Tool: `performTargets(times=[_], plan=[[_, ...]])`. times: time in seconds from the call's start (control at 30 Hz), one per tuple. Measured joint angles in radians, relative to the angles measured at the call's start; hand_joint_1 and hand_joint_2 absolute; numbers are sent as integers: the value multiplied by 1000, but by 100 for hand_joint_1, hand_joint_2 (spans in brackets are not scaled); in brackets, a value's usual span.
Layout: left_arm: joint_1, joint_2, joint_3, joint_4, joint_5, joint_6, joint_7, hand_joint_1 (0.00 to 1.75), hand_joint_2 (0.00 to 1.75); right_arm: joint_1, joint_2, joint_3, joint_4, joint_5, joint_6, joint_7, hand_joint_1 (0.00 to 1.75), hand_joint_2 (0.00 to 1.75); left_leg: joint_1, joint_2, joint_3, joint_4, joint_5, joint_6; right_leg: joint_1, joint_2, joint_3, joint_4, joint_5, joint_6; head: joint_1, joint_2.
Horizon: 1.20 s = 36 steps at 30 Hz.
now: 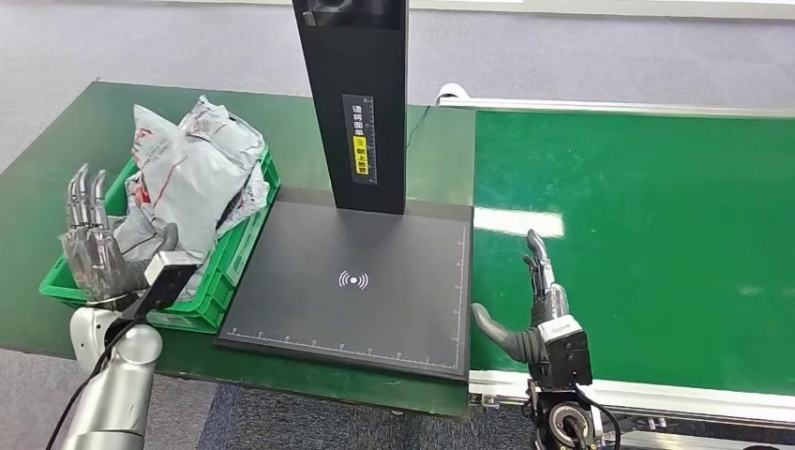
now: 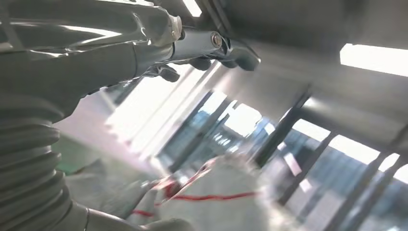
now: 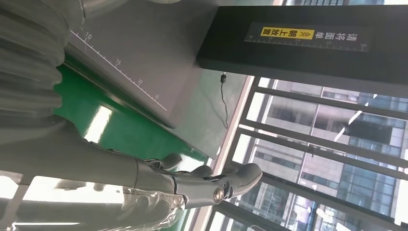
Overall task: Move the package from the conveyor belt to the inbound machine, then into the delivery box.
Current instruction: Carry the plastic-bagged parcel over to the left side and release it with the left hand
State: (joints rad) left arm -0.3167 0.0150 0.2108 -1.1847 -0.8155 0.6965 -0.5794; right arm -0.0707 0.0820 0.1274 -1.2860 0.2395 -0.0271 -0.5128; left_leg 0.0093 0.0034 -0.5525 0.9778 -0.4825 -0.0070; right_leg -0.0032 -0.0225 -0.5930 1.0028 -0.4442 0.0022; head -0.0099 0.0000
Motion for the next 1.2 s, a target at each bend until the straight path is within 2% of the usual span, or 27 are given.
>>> performTargets(times=[0.07,0.13,0.3,0.4,0.5,0.6,0.7,0.87,1.2], plan=[[20,-37,44,-63,39,0,-75,0,175,0,0,2,0,-5,-3,-5,0,175,0,2,0,0,-1,0,0,2,-1,0,0,0,0,0],[37,-70,79,-129,73,0,-107,0,175,0,0,4,0,-8,-6,-8,0,175,0,3,0,0,-1,0,0,3,-1,0,0,0,0,0],[73,-124,135,-272,141,0,-117,0,175,5,-1,10,1,-9,-9,-14,0,175,1,3,0,0,-1,-1,1,3,-1,0,0,0,0,0],[98,-132,132,-326,275,-1,-119,0,175,7,-2,14,1,-10,-9,-21,0,175,1,3,1,0,-1,-1,1,4,-1,0,0,0,0,0],[134,-125,76,-350,464,-54,-119,0,175,6,-2,14,2,-18,-15,-29,0,175,1,3,1,0,-1,-1,1,3,-1,0,0,0,0,0],[170,-114,-23,-361,588,-195,-119,0,175,3,-2,14,1,-34,-18,-36,0,175,0,3,0,0,-1,0,1,3,-1,0,0,0,0,0],[203,-112,-117,-374,617,-316,-119,0,175,0,-1,14,1,-44,-12,-39,0,175,0,3,0,0,-1,0,0,4,-1,0,0,0,0,0],[256,-112,-230,-395,637,-449,-116,0,175,-11,1,15,2,-46,1,-43,0,175,0,3,0,0,-2,0,0,4,-1,0,0,0,0,0],[278,-121,-357,-333,671,-655,-81,0,175,-37,12,24,15,-57,15,-51,0,175,0,3,1,0,-2,-1,0,4,-1,0,0,0,0,0]])
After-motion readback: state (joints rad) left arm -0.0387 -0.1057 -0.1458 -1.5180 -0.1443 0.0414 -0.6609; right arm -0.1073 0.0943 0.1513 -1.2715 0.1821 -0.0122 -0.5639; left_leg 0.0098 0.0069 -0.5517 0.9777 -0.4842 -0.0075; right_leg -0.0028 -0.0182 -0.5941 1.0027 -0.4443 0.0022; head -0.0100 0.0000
